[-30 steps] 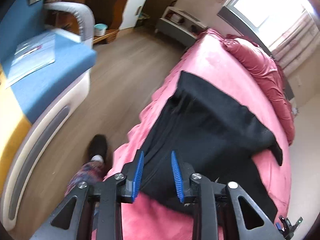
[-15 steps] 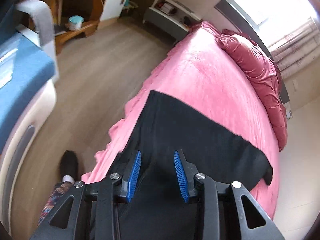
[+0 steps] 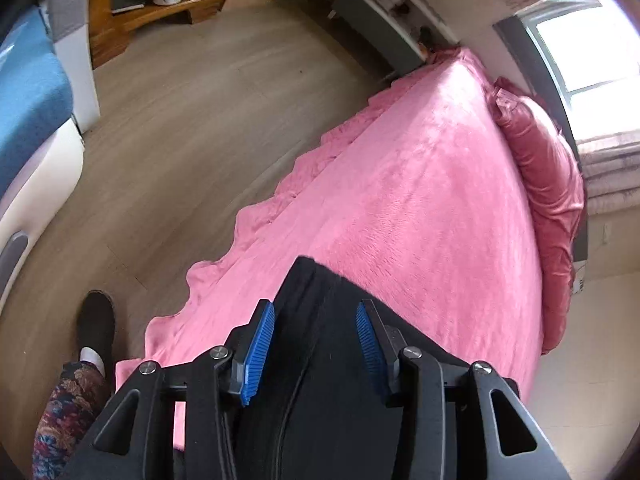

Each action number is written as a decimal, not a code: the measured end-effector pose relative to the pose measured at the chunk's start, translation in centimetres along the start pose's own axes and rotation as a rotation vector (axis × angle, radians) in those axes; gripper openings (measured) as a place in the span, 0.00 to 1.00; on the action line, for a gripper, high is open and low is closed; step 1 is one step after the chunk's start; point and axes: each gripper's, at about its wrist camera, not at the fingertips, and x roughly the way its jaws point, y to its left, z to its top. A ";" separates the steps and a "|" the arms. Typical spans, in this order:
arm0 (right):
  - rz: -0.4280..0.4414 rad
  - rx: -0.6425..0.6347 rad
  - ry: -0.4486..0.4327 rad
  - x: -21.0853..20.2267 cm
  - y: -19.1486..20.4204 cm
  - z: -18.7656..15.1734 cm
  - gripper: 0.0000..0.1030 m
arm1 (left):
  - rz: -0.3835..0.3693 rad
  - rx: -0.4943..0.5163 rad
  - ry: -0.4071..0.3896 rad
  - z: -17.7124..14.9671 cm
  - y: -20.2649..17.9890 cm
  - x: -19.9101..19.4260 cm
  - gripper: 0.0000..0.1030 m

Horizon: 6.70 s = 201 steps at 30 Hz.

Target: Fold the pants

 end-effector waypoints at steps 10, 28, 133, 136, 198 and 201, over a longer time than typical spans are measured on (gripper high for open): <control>-0.014 0.013 0.021 1.4 0.6 0.5 0.58 | 0.032 0.112 0.044 1.0 -2.4 2.4 0.20; -0.033 0.095 -0.030 -0.6 -1.2 1.0 0.58 | -0.753 0.633 -0.123 -16.4 -7.4 -18.9 0.08; 0.068 0.167 0.114 -6.3 -2.9 -15.1 0.01 | -0.027 0.430 0.077 -25.4 8.4 -6.7 0.21; 0.073 0.130 0.129 -7.5 -2.9 -14.8 0.01 | -0.015 0.443 0.055 -25.2 8.5 -6.9 0.21; -0.072 1.043 -0.397 -19.3 -26.5 -23.1 0.10 | -0.149 1.494 0.316 -49.8 -11.9 -0.1 0.47; -0.062 1.074 -0.417 -19.3 -27.3 -24.5 0.17 | -0.157 1.476 0.327 -49.6 -12.0 0.6 0.46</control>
